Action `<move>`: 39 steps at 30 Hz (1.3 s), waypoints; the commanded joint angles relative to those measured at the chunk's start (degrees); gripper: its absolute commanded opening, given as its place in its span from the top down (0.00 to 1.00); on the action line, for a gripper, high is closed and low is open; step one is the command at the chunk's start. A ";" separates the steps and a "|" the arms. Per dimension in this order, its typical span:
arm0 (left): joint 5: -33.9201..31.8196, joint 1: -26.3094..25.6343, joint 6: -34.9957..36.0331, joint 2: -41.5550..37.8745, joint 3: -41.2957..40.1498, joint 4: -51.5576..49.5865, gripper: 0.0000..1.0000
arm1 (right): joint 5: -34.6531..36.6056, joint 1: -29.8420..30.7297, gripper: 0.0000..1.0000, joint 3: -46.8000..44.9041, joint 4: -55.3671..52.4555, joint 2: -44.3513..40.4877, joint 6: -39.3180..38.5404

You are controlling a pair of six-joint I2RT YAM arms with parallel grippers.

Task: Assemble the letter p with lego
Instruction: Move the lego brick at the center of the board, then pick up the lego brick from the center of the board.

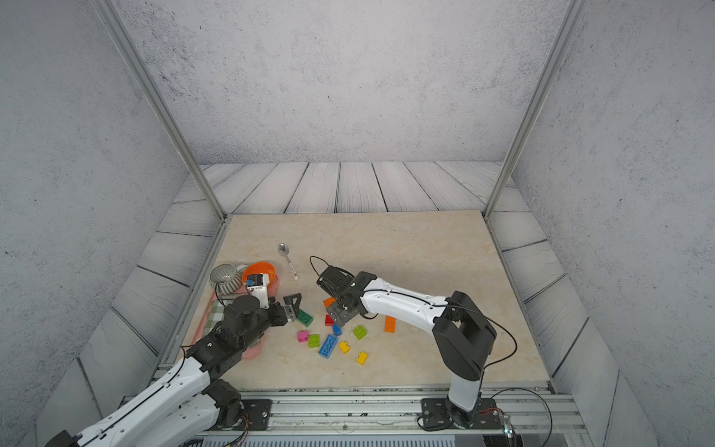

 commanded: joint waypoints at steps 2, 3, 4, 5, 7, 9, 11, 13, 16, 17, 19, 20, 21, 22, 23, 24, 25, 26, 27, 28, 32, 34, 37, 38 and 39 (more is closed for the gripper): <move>-0.94 0.30 -0.21 0.53 -0.09 0.81 0.01 | 2.47 -0.13 0.03 3.84 0.08 4.14 1.46; -0.89 0.30 -0.26 0.78 0.05 0.77 0.01 | 1.67 -0.11 0.05 4.81 -0.03 4.95 1.15; -0.81 0.30 -0.25 0.91 0.13 0.84 0.01 | 0.50 -0.15 0.07 5.71 -0.20 5.81 0.98; -0.75 0.30 -0.24 1.05 0.13 0.81 0.01 | -1.23 -0.35 0.10 6.43 -0.30 6.56 0.71; -0.47 0.30 -0.26 1.25 0.22 0.81 0.01 | -3.17 -0.76 0.17 7.01 0.58 8.28 0.94; -0.36 0.30 -0.21 1.28 0.31 0.81 0.01 | -5.96 -1.58 0.21 7.79 0.93 10.11 1.36; -0.40 0.25 -0.26 1.36 0.31 0.81 0.01 | -7.60 -2.40 0.25 8.73 1.05 11.82 2.01; -0.30 0.30 -0.25 1.37 0.32 0.82 0.01 | -8.40 -2.84 0.28 10.16 0.47 13.59 2.11; -0.13 0.30 -0.23 1.53 0.40 0.81 0.01 | -8.82 -2.94 0.36 12.46 -0.75 15.97 2.15; -0.08 0.30 -0.25 1.60 0.45 0.93 0.01 | -8.80 -3.01 0.36 13.13 -1.11 16.69 2.30; 0.07 0.27 -0.23 1.79 0.49 0.86 0.01 | -9.30 -3.21 0.41 14.29 -1.64 18.04 2.43; 0.10 0.30 -0.22 1.88 0.57 0.90 0.01 | -9.33 -3.28 0.45 14.80 -1.99 18.62 2.62; 0.11 0.30 -0.19 1.99 0.57 0.89 0.01 | -9.48 -3.45 0.48 15.21 -2.22 19.15 2.87; 0.16 0.30 -0.26 2.05 0.57 0.91 0.01 | -9.80 -3.63 0.49 15.43 -2.32 19.54 3.19; 0.23 0.30 -0.25 2.07 0.57 0.89 0.01 | -9.85 -3.74 0.49 15.53 -2.43 19.74 3.46; 0.25 0.30 -0.22 2.13 0.56 0.90 0.01 | -9.93 -3.92 0.49 15.71 -2.57 19.99 3.68; 0.22 0.30 -0.18 2.06 0.61 0.98 0.01 | -10.11 -3.98 0.49 15.81 -2.67 20.10 3.96; 0.27 0.28 -0.24 2.15 0.61 1.05 0.01 | -10.28 -4.10 0.49 15.81 -2.74 20.22 4.15; 0.30 0.30 -0.18 2.15 0.64 0.99 0.01 | -10.56 -4.28 0.49 15.81 -2.76 20.28 4.18; 0.37 0.30 -0.23 2.15 0.57 1.02 0.01 | -11.06 -4.29 0.49 15.81 -2.76 20.37 4.21; 0.63 0.28 -0.31 2.33 0.66 1.12 0.01 | -12.48 -4.68 0.49 15.63 -2.76 20.87 4.54; 0.70 0.30 -0.27 2.41 0.66 1.17 0.01 | -13.04 -4.77 0.49 15.63 -2.76 21.23 4.45; 0.72 0.30 -0.26 2.55 0.66 1.25 0.01 | -13.45 -4.71 0.55 15.81 -2.89 21.51 4.31; 0.81 0.30 -0.27 2.59 0.66 1.27 0.01 | -13.45 -4.75 0.57 15.89 -2.94 21.60 4.24; 0.84 0.30 -0.26 2.67 0.68 1.25 0.01 | -13.46 -4.71 0.57 15.90 -3.02 21.61 4.18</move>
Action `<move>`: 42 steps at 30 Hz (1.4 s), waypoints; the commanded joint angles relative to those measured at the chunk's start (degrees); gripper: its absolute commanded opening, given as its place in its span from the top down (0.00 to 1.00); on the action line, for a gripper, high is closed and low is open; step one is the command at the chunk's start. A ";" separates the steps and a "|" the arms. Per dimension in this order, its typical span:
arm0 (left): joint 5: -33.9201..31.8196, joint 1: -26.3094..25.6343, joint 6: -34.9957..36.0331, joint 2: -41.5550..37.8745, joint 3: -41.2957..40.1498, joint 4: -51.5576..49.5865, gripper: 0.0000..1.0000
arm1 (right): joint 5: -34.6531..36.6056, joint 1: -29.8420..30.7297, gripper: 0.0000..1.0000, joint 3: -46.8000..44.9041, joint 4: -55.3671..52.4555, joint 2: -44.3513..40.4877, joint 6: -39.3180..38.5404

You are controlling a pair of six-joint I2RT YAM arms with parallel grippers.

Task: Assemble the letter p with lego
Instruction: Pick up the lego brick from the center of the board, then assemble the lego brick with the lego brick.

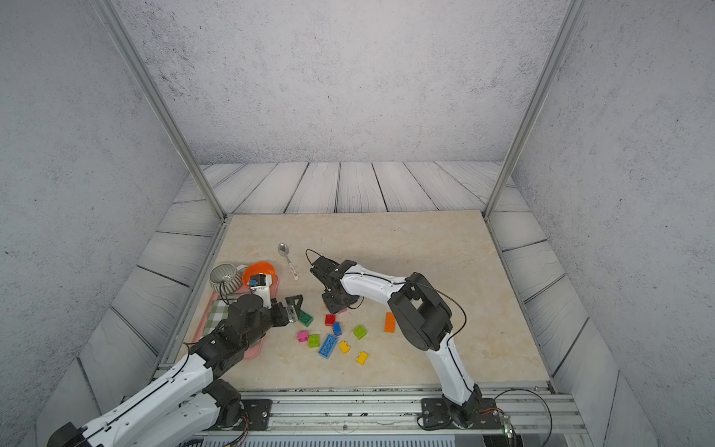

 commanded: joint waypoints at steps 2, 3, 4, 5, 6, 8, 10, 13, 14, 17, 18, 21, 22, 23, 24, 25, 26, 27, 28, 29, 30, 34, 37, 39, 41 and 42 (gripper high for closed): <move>0.29 0.28 0.04 0.19 0.70 1.07 0.01 | -1.03 -0.09 0.59 1.28 -1.58 1.45 0.40; 0.29 0.29 0.01 0.27 0.67 1.06 0.01 | -0.94 -0.08 0.59 1.37 -1.75 1.51 0.31; 0.37 0.28 0.05 0.26 0.73 1.06 0.01 | -0.80 -0.15 0.57 1.55 -2.03 1.64 0.32; 0.42 0.29 0.03 0.29 0.72 1.12 0.01 | -0.69 -0.11 0.55 1.71 -2.27 1.85 0.15; 0.48 0.26 0.00 0.32 0.72 1.10 0.01 | -0.69 -0.13 0.54 1.91 -2.55 2.08 0.06; 0.47 0.30 0.00 0.44 0.76 1.19 0.01 | -0.53 -0.16 0.55 2.01 -2.83 2.26 0.02; 0.64 0.30 -0.03 0.54 0.78 1.23 0.01 | -0.20 -0.07 0.59 1.75 -2.83 1.97 0.04; 1.27 0.29 0.12 1.04 1.00 1.28 0.02 | 0.49 -0.15 0.77 0.83 -2.42 0.35 0.13; 1.85 0.30 0.22 1.42 1.15 1.38 0.02 | 0.77 -0.15 0.82 0.16 -2.10 -0.70 0.15; 4.53 0.30 0.86 3.15 1.78 2.11 0.02 | 1.41 -0.29 0.89 -2.92 -0.64 -5.05 -0.02; 5.99 0.29 1.51 3.94 1.89 3.06 0.02 | 1.50 -0.09 0.92 -4.59 0.18 -7.07 -0.27; 10.90 0.26 2.02 7.02 2.37 5.80 0.02 | 1.75 -0.09 0.99 -9.11 2.03 -13.28 -1.19; 12.40 0.22 2.13 8.03 2.82 6.11 0.02 | 1.49 -0.14 1.00 -10.49 2.30 -15.04 -1.55; 14.24 0.23 2.21 9.19 3.34 6.40 0.02 | 1.41 -0.12 1.00 -11.95 2.43 -16.88 -2.14; 16.19 0.21 2.39 10.42 4.04 6.42 0.02 | 1.18 -0.14 1.00 -13.62 2.73 -18.74 -3.04; 17.74 0.13 2.80 11.47 4.60 6.48 0.02 | 0.54 -0.07 1.00 -15.02 2.91 -20.37 -4.11; 19.25 0.06 2.78 12.78 5.02 7.06 0.02 | -0.97 -0.22 1.00 -16.65 3.33 -22.00 -5.71; 20.46 0.02 2.67 14.08 5.43 7.45 0.02 | -2.61 -0.24 1.00 -18.01 3.49 -23.48 -7.14; 21.37 0.04 2.58 15.12 5.81 7.91 0.02 | -3.18 -0.24 1.00 -18.95 3.26 -24.50 -8.07; 22.81 -0.05 2.44 16.00 5.84 8.87 0.02 | -3.44 -0.20 1.00 -19.81 2.61 -25.43 -8.97; 24.00 -0.10 2.28 16.66 5.77 10.08 0.02 | -3.99 -0.21 1.00 -20.94 2.55 -26.26 -10.37; 23.76 -0.23 1.89 16.96 5.64 10.45 0.02 | -5.63 -0.16 1.00 -25.12 3.17 -28.36 -12.30; 22.13 -0.23 2.19 15.68 5.26 9.61 0.02 | -6.98 -0.19 1.00 -26.13 2.09 -28.19 -12.15; 21.45 -0.23 2.43 14.57 4.93 9.32 0.02 | -10.03 -0.25 1.00 -27.01 1.51 -27.89 -14.17; 21.05 -0.23 2.47 13.78 4.54 9.32 0.02 | -10.30 -0.23 1.00 -28.08 2.48 -27.67 -14.40; 20.90 -0.25 2.56 13.45 4.45 9.25 0.02 | -10.01 -0.23 1.00 -28.44 2.84 -27.54 -14.44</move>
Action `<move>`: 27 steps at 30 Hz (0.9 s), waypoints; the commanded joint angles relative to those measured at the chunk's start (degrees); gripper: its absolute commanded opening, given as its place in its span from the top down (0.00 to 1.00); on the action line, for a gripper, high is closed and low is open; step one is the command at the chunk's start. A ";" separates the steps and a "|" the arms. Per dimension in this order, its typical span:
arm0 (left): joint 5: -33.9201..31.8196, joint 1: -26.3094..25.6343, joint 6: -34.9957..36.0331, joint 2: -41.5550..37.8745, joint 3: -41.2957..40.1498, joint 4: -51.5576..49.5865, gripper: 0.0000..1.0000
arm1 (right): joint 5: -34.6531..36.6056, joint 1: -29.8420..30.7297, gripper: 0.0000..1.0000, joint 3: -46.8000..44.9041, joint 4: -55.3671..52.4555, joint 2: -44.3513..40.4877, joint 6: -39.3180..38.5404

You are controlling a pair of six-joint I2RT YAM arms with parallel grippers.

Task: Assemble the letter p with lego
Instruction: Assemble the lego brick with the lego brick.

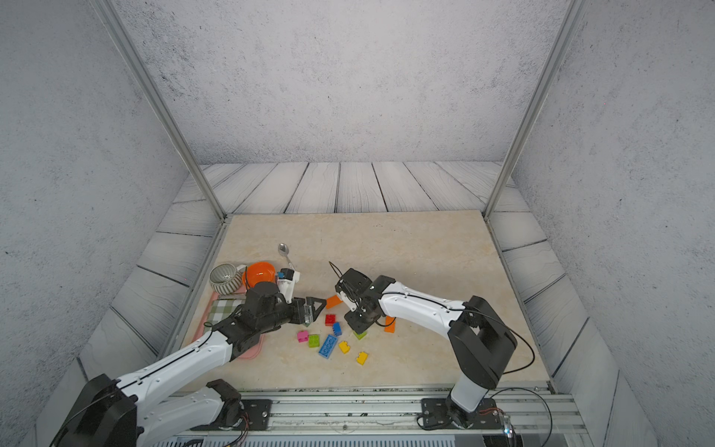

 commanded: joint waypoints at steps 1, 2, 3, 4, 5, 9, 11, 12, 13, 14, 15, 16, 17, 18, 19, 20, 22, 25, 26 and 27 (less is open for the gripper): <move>-0.87 -0.26 1.11 -1.62 -0.11 0.53 0.02 | -2.16 -0.24 1.00 -1.18 0.18 0.27 -1.90; -0.97 -0.21 1.20 -1.73 -0.11 0.51 0.02 | -2.05 -0.18 1.00 -1.16 0.27 0.70 -1.65; -1.06 -0.21 1.33 -1.80 -0.06 0.29 0.02 | -2.07 -0.16 1.00 -1.07 0.18 1.20 -1.40; -1.11 -0.21 1.36 -1.93 -0.10 0.27 0.02 | -2.02 -0.17 1.00 -0.98 0.17 1.74 -1.34; -1.16 -0.21 1.35 -1.89 -0.09 0.21 0.02 | -2.07 -0.17 1.00 -1.06 0.35 2.12 -1.21; -1.16 -0.19 1.37 -2.06 -0.08 0.18 0.02 | -1.27 -0.13 1.00 -1.60 0.89 3.02 -1.33; -1.16 -0.21 1.37 -2.21 -0.08 0.18 0.02 | -0.37 -0.18 1.00 -1.73 0.97 3.34 -1.41; -1.16 -0.21 1.32 -2.28 -0.13 0.18 0.02 | 0.06 -0.14 1.00 -1.77 0.99 3.41 -1.44; -1.13 -0.21 1.33 -2.29 -0.14 0.18 0.02 | 0.40 -0.13 1.00 -1.86 0.99 3.55 -1.49; -1.18 -0.21 1.34 -2.25 -0.13 0.18 0.02 | 0.81 -0.16 1.00 -1.94 1.12 3.67 -1.46; -1.16 -0.18 1.37 -2.39 -0.13 0.18 0.02 | 1.08 -0.18 1.00 -2.03 1.14 3.81 -1.50; -1.16 -0.22 1.29 -2.35 -0.13 0.15 0.02 | 1.17 -0.18 1.00 -2.11 1.19 3.94 -1.60; -1.16 -0.27 1.32 -2.33 -0.13 0.18 0.02 | 1.18 -0.15 1.00 -2.12 1.31 4.15 -1.47; -1.19 -0.21 1.35 -2.36 -0.17 0.18 0.02 | 1.18 -0.15 1.00 -2.12 1.37 4.41 -1.51; -1.23 -0.21 1.32 -2.37 -0.14 0.18 0.02 | 1.05 -0.17 1.00 -2.12 1.49 4.61 -1.42; -1.20 -0.21 1.30 -2.29 -0.13 0.18 0.02 | 1.00 -0.15 1.00 -2.12 1.57 4.91 -1.33; -1.20 -0.20 1.34 -2.27 -0.13 0.27 0.02 | 0.83 -0.19 1.00 -2.12 1.84 5.54 -1.00; -1.25 -0.21 1.38 -2.17 -0.13 0.30 0.02 | 0.90 -0.17 1.00 -2.04 1.87 6.44 -0.56; -1.25 -0.21 1.40 -2.17 -0.13 0.37 0.02 | 1.17 -0.19 1.00 -1.87 1.65 6.82 -0.36; -1.25 -0.21 1.42 -2.13 -0.13 0.41 0.02 | 1.28 -0.16 1.00 -1.78 1.45 7.13 -0.34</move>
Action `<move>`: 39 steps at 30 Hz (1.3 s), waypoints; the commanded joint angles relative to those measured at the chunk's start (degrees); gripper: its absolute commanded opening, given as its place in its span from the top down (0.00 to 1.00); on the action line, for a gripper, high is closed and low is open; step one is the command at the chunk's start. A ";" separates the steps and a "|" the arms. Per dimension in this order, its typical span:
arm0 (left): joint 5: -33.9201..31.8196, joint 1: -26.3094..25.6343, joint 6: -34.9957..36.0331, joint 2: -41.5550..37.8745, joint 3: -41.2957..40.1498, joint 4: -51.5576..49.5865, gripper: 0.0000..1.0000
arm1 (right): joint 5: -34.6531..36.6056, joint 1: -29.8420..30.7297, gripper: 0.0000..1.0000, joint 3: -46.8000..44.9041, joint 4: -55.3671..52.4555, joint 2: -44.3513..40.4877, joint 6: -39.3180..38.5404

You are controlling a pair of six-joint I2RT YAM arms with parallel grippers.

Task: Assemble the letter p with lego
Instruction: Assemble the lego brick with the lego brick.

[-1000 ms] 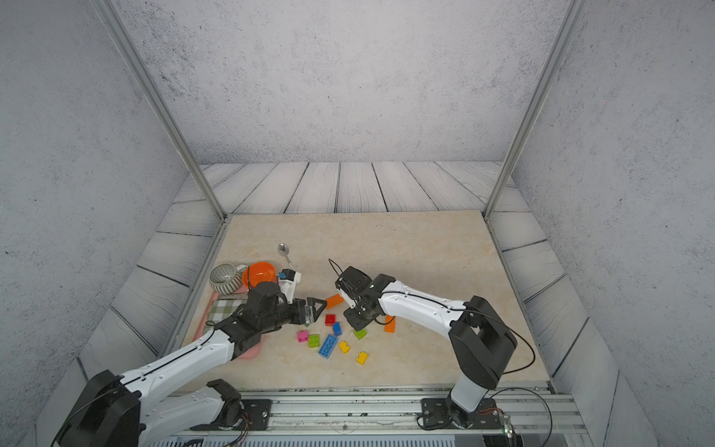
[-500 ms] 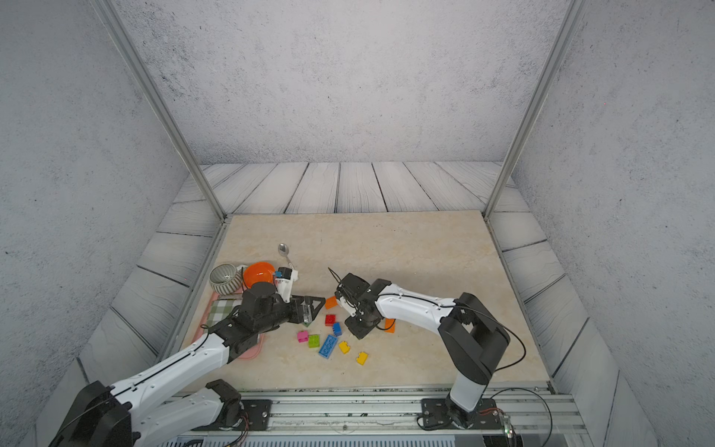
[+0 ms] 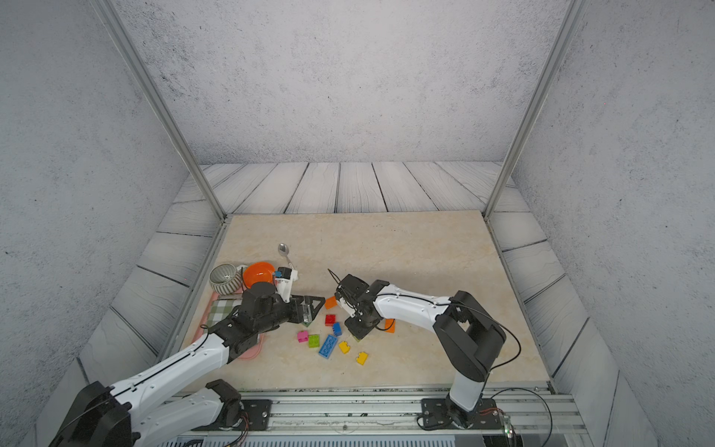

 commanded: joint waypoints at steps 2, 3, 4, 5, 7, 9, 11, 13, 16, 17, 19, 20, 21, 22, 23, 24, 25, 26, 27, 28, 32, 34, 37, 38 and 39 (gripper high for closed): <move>-0.37 -0.20 0.83 -0.70 -0.23 0.38 0.02 | 1.11 -0.13 1.00 -0.26 -1.22 2.99 0.69; -0.37 -0.16 0.83 -0.66 -0.23 0.43 0.02 | 0.94 -0.13 1.00 -0.26 -1.28 3.00 0.60; -0.37 -0.18 0.83 -0.73 -0.27 0.53 0.02 | 0.84 -0.10 1.00 -0.26 -1.43 2.93 0.60; -0.32 -0.16 0.80 -0.65 -0.23 0.51 0.02 | 0.45 -0.03 1.00 -0.19 -1.75 2.82 0.38; -0.28 -0.17 0.76 -0.63 -0.22 0.55 0.02 | 0.26 0.29 1.00 -0.17 -1.96 2.24 -0.04; -0.33 -0.16 0.80 -0.49 -0.17 0.64 0.02 | 0.06 0.52 1.00 -0.34 -1.77 1.16 -0.51; -0.28 -0.16 0.80 -0.56 -0.26 0.68 0.02 | -0.13 0.56 1.00 -0.53 -1.58 0.16 -1.13; -0.33 -0.16 0.88 -0.55 -0.22 0.64 0.02 | -0.26 0.59 1.00 -0.61 -1.35 -0.71 -2.02; -0.37 -0.16 0.87 -0.53 -0.38 0.75 0.02 | -0.57 0.52 1.00 -0.61 -1.31 -1.39 -3.22; -0.37 -0.16 0.89 -0.49 -0.37 0.76 0.02 | -0.79 0.55 1.00 -0.61 -1.36 -1.51 -3.72; -0.40 -0.14 1.01 -0.53 -0.31 0.73 0.02 | -0.84 0.55 1.00 -0.61 -1.30 -1.85 -4.14; -0.46 -0.21 1.02 -0.54 -0.31 0.78 0.02 | -1.01 0.55 1.00 -0.70 -1.27 -2.12 -4.37; -0.46 -0.16 0.98 -0.57 -0.35 0.76 0.02 | -1.06 0.53 1.00 -0.87 -1.06 -2.36 -4.55; -0.46 -0.16 0.96 -0.61 -0.36 0.76 0.02 | -1.25 0.52 1.00 -0.96 -1.06 -2.41 -4.73; -0.46 -0.16 0.95 -0.56 -0.33 0.73 0.02 | -1.41 0.59 1.00 -1.05 -1.09 -2.40 -5.13; -0.46 -0.17 0.99 -0.55 -0.36 0.77 0.02 | -1.54 0.54 1.00 -1.18 -1.05 -2.26 -5.38; -0.39 -0.16 1.02 -0.49 -0.37 0.88 0.02 | -1.75 0.58 1.00 -1.30 -1.05 -2.07 -5.62; -0.42 -0.16 0.95 -0.49 -0.31 0.88 0.02 | -1.90 0.43 1.00 -1.31 -0.97 -1.88 -5.74; -0.41 -0.16 1.00 -0.44 -0.34 0.90 0.02 | -1.98 0.55 1.00 -1.33 -0.92 -1.64 -5.86; -0.39 -0.16 0.96 -0.46 -0.35 0.90 0.02 | -2.19 0.52 1.00 -1.33 -0.94 -1.40 -6.02; -0.46 -0.16 1.02 -0.42 -0.35 0.90 0.02 | -2.69 0.76 1.00 -1.41 -0.58 -1.24 -5.95; -0.46 -0.16 1.03 -0.40 -0.35 0.90 0.02 | -2.08 1.02 1.00 -1.49 -0.43 -1.58 -5.52; -0.50 -0.16 1.03 -0.49 -0.38 0.92 0.02 | -0.94 1.03 1.00 -1.24 -0.94 -1.23 -4.18; -0.55 -0.16 1.03 -0.54 -0.39 0.90 0.02 | -0.50 1.25 1.00 -1.07 -1.33 -0.94 -3.76; -0.55 -0.12 1.04 -0.60 -0.40 0.90 0.02 | 0.02 1.37 1.00 -0.97 -1.62 -0.76 -3.18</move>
